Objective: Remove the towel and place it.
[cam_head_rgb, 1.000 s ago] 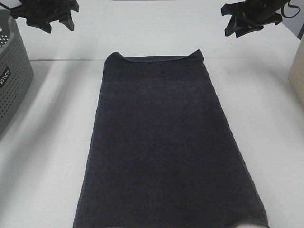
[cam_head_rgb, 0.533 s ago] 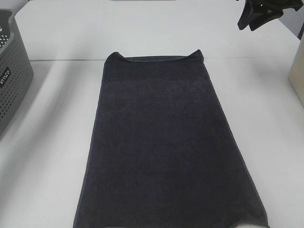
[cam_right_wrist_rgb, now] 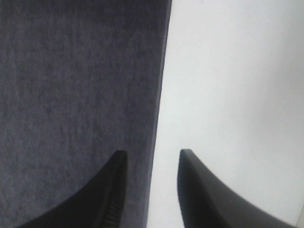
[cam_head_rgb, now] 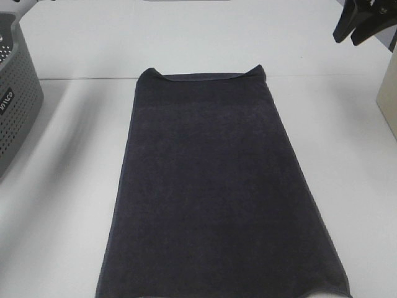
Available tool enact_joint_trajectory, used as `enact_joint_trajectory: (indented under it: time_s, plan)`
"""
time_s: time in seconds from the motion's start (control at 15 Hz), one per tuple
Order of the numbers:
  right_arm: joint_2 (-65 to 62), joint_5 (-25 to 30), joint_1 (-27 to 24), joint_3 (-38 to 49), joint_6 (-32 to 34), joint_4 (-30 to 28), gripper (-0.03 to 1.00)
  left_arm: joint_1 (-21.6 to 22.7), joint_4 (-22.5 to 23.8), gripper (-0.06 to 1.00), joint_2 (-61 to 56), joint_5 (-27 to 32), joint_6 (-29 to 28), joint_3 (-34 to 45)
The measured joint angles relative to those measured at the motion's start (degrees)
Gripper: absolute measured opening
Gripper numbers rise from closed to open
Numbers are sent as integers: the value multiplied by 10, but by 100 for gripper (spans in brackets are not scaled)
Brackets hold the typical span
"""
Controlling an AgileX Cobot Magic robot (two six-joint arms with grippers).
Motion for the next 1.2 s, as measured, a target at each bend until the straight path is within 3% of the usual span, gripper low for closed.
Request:
enact_joint_trajectory:
  time_s: [0.2,0.33,0.93,1.2]
  plan:
    - [-89,-1,0,143,0,-1,36,0,67,62,-105,2,9,190]
    - [-166,-2,0,264,-2,-1,36,1,82,62,-165,3,10,328]
    - [-394,-62,0,542,-45,-2,36,1,77,62,-410,3,9,607]
    - [-505,-61,0,610,-45,-2,36,1,55,62,-558,3,9,739]
